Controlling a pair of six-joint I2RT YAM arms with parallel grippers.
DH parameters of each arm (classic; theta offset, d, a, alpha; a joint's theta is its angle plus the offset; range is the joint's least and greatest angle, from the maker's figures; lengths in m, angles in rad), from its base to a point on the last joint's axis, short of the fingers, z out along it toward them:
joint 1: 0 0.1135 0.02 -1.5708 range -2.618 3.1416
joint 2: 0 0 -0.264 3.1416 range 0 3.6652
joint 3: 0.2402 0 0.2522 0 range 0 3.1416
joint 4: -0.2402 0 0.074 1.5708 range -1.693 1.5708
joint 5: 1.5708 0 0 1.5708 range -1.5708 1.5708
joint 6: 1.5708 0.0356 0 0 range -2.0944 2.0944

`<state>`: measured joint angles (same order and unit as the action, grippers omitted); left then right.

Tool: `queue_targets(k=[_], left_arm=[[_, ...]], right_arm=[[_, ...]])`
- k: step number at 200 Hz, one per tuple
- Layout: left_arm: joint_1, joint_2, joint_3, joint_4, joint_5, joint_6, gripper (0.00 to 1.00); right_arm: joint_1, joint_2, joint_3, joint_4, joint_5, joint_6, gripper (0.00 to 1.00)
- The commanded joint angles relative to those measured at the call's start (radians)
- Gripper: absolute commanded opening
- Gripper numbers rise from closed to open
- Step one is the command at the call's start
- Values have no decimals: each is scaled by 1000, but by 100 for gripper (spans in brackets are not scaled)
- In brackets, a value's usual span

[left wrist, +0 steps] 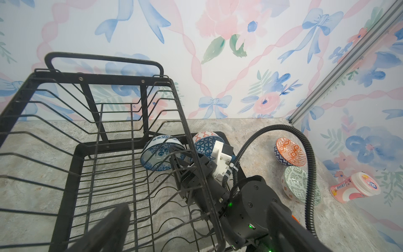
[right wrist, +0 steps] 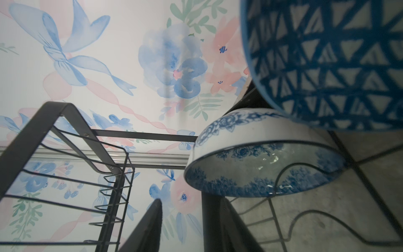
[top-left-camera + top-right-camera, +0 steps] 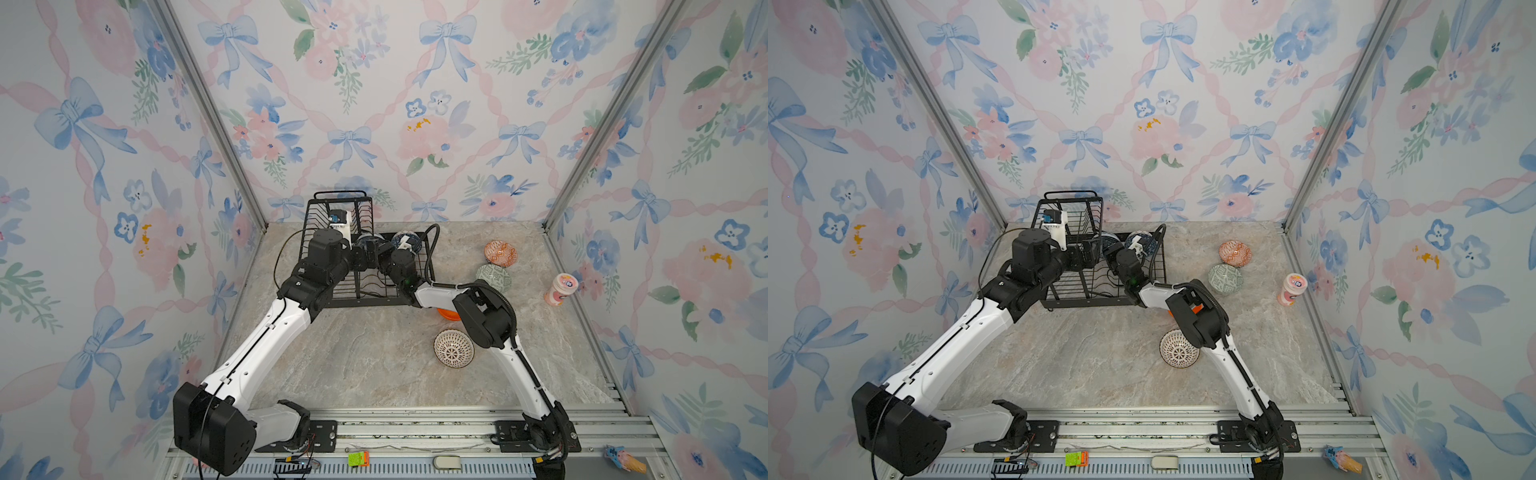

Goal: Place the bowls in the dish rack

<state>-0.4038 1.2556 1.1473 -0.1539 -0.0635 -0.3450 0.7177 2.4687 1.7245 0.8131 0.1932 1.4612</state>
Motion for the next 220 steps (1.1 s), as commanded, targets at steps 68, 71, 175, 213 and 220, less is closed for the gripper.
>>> queue_targets(k=[68,71,175,213,220], left_arm=[[-5,-39,-48,1,-53,18,98],[-4,-40,-51,1,-53,18,98],[-28,-106,-127,-3,-85,-28,98],[-86,-117,-121,-16,-137,-28,98],[-101,-118,-114,-26,-146,-26,98]], right_arm=[[-39,-209,-232,86,-21,-50,61],[-41,-216,-240,87,-23,-52,62],[-100,-484,-438,-82,-107,-197,97],[-114,-610,-463,-285,-160,-334,97],[-116,-633,-461,-346,-168,-370,97]])
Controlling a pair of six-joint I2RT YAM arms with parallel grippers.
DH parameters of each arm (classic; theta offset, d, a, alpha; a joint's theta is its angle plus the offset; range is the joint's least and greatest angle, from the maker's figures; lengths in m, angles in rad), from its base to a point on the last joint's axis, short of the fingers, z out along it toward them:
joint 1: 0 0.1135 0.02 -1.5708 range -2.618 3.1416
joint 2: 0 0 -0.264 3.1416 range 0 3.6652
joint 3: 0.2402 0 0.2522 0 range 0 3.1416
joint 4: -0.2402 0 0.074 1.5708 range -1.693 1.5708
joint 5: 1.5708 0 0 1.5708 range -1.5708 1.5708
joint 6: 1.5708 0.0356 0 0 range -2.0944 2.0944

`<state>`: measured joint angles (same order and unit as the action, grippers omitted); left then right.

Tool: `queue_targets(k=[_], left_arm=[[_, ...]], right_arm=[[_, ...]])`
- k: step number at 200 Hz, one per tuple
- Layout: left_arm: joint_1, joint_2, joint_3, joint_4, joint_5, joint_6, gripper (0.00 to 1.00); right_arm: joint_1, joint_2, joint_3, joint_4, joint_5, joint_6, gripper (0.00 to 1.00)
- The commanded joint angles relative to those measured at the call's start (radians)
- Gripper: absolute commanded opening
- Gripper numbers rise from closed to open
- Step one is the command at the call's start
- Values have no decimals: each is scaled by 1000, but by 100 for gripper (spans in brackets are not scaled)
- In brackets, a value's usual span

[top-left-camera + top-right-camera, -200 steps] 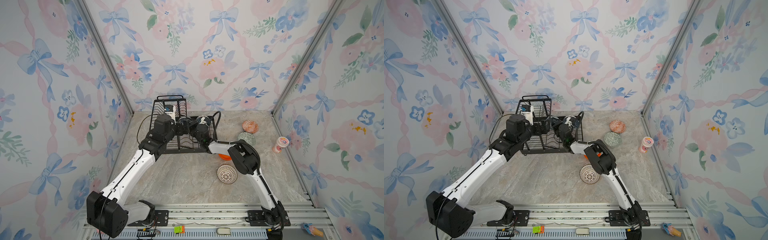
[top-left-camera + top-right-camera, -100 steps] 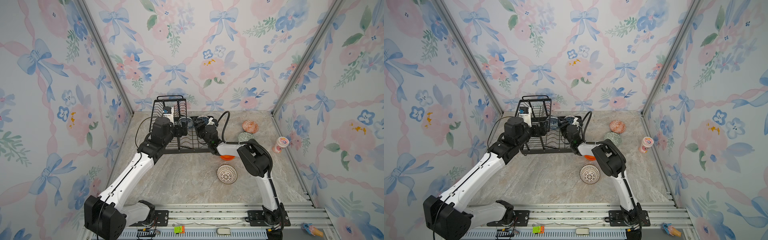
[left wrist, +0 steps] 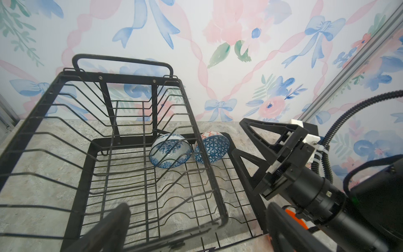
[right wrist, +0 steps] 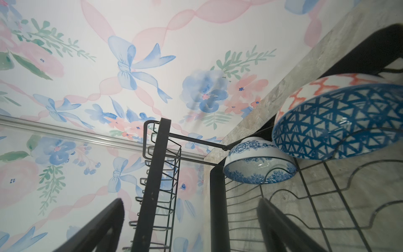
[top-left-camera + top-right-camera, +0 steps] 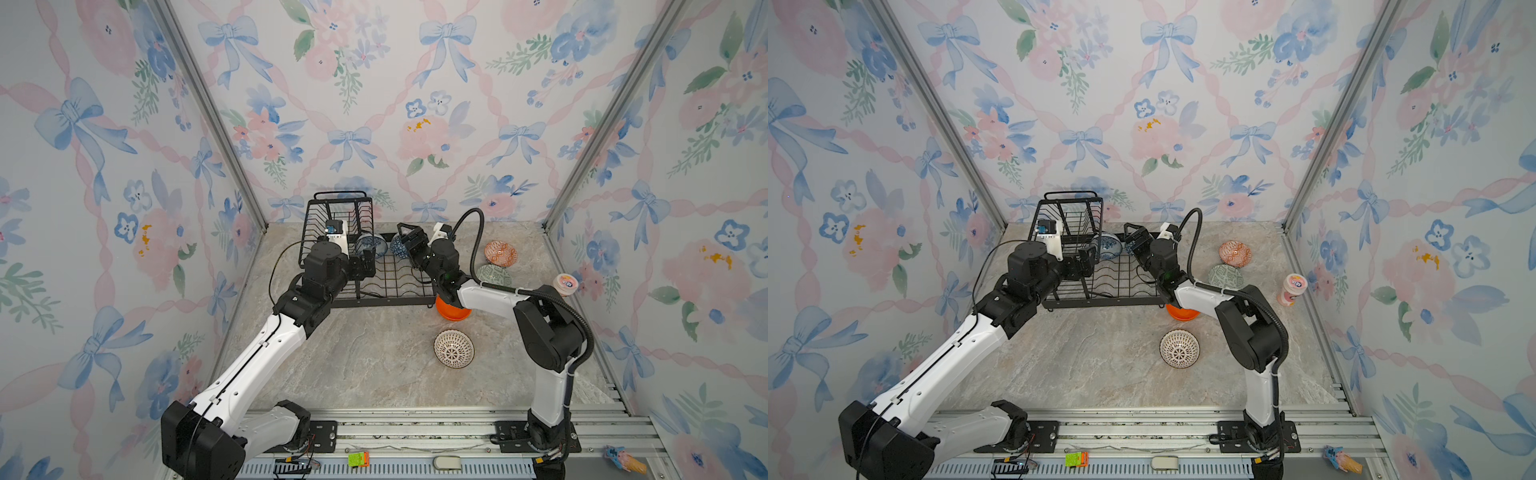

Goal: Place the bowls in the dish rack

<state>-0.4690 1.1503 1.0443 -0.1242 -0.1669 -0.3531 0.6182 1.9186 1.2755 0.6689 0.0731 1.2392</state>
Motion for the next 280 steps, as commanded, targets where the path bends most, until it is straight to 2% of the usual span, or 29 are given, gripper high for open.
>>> queue_targets(k=[1,32,91,131,159,189,198,214,248,280], left_arm=[[-37,-12,-11,-57,-45,-17,98],[-112,-25,-7,-85,-98,-21,98],[-237,-55,-41,-98,-164,-76,98],[-333,-21,-49,-93,-224,-115,98],[-391,31,-50,-89,-248,-152,98],[-467,93,-53,-35,-264,-166,98],[-491,118,-53,-14,-270,-163,98],[-527,162,-50,17,-282,-163,98],[-553,257,-29,61,-253,-184,98],[-566,341,-4,100,-236,-208,98]], right_arm=[[-17,-86,-12,-214,-48,-152,97],[-17,-193,-38,-416,-28,-314,97],[-27,-355,-76,-722,39,-530,97],[-103,-411,-81,-917,6,-576,97],[-140,-446,-122,-982,-19,-623,97],[-147,-492,-182,-1012,3,-702,97],[-145,-506,-201,-1019,18,-713,100],[-148,-522,-234,-1026,29,-730,98],[-172,-539,-309,-1062,75,-744,97],[-237,-537,-393,-1028,15,-731,91]])
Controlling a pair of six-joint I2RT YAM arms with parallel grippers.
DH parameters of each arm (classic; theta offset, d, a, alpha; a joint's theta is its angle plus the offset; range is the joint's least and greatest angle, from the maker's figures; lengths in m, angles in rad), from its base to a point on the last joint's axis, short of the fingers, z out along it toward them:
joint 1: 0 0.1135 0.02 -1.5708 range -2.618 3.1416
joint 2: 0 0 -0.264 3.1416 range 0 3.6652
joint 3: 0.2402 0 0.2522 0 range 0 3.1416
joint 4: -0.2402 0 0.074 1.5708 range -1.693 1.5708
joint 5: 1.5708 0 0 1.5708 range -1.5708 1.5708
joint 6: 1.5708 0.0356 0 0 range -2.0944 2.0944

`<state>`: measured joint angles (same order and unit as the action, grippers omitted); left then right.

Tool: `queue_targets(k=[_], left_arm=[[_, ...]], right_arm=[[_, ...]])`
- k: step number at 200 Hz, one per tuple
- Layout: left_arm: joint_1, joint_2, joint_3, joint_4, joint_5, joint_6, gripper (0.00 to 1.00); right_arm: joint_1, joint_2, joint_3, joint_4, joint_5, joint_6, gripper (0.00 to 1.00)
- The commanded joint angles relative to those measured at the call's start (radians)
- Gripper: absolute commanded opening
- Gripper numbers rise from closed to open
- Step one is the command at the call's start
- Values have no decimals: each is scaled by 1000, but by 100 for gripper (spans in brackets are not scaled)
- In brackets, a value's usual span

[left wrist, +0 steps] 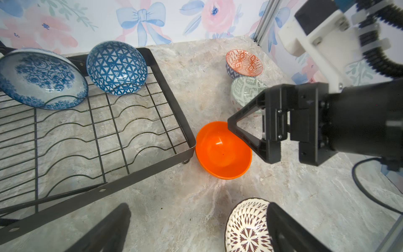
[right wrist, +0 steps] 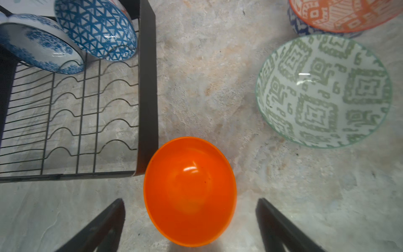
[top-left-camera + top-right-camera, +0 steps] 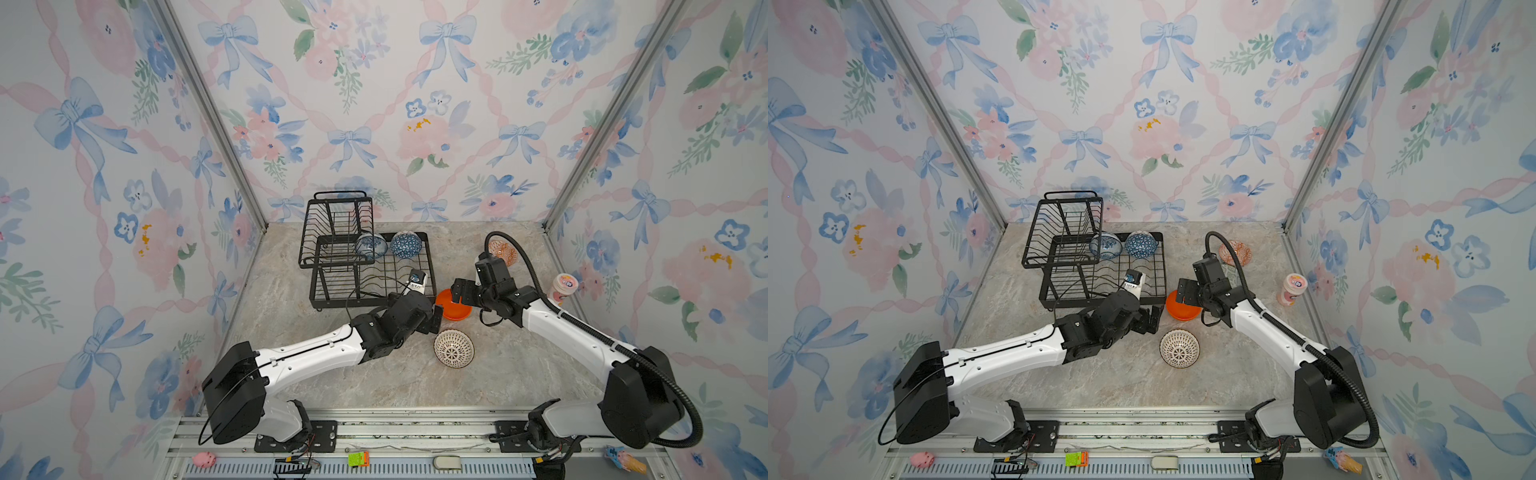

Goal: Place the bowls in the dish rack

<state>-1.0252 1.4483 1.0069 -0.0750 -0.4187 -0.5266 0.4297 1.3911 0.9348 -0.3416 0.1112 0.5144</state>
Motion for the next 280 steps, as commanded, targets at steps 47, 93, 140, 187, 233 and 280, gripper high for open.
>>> queue_targets(k=[47,93,140,187,233,280], left_arm=[[-12,144,59,86,61,-109,98],[-11,179,52,86,64,-140,98],[-8,181,48,84,65,-140,98],[0,191,47,85,79,-156,98],[11,178,39,86,91,-166,98],[41,157,40,90,129,-172,98]], right_arm=[[-120,47,-88,43,-132,42,75],[-128,117,-97,81,-193,58,59],[-128,163,-77,76,-208,57,50],[-127,198,-60,78,-216,68,35],[-129,202,-52,79,-199,81,21],[-129,143,-36,57,-172,92,10]])
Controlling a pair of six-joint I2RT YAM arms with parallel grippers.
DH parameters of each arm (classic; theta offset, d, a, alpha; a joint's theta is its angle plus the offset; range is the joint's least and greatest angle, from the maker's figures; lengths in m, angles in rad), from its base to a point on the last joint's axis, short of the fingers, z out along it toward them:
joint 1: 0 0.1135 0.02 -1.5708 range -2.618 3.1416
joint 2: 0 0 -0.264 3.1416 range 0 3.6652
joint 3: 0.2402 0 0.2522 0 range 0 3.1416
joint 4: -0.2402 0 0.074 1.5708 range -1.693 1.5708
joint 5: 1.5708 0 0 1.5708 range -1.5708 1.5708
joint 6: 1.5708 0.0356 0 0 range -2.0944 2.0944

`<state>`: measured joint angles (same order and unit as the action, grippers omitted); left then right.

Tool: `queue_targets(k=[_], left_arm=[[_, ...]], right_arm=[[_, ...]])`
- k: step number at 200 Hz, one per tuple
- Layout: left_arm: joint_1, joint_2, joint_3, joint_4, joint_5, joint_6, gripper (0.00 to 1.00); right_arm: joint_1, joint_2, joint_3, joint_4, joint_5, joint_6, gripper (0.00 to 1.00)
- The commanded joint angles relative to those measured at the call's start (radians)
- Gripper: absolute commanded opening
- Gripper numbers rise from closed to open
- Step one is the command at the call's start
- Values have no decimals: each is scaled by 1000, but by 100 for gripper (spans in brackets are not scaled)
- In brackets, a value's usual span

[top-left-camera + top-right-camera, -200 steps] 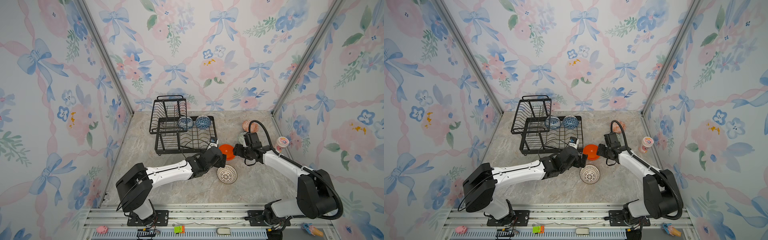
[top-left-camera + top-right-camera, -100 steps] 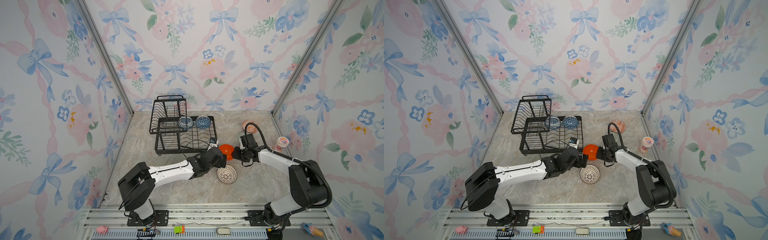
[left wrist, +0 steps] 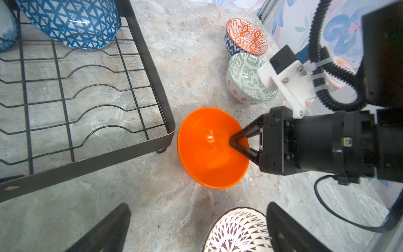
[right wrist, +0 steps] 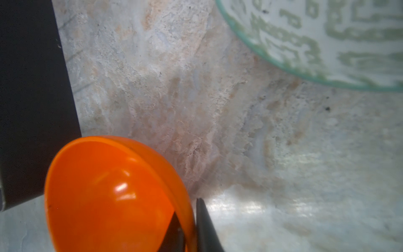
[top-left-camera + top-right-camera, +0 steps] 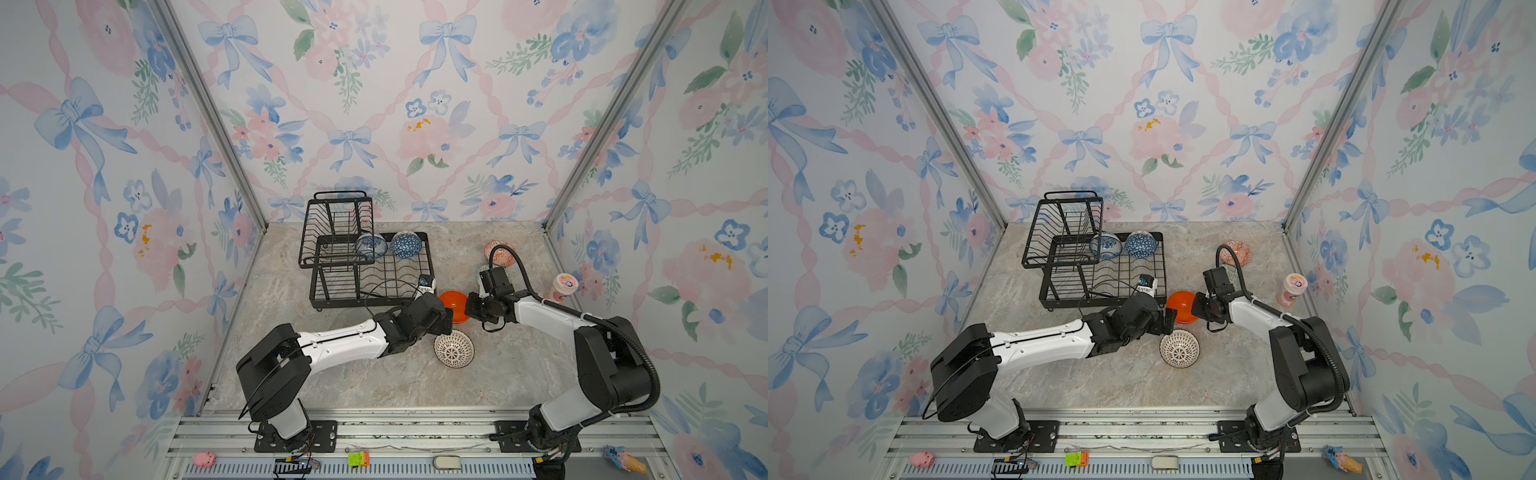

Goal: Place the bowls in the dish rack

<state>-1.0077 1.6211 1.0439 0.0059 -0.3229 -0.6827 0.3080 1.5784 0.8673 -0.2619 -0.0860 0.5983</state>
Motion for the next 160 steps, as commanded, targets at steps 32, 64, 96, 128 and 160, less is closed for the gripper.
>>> queue_targets(k=[32,64,96,128,160], left_arm=[[53,-40,-18,61,117,-38,98],[56,-46,-8,70,141,-48,98],[74,-41,-13,93,173,-83,98],[92,-37,-27,148,210,-117,90],[97,-24,-28,183,197,-139,82]], right_arm=[[-7,-97,43,-45,49,1,6],[-5,-161,58,-74,60,-16,5],[2,-241,60,-74,73,-34,6],[26,-300,54,-52,98,-66,6],[43,-326,34,-7,91,-80,5]])
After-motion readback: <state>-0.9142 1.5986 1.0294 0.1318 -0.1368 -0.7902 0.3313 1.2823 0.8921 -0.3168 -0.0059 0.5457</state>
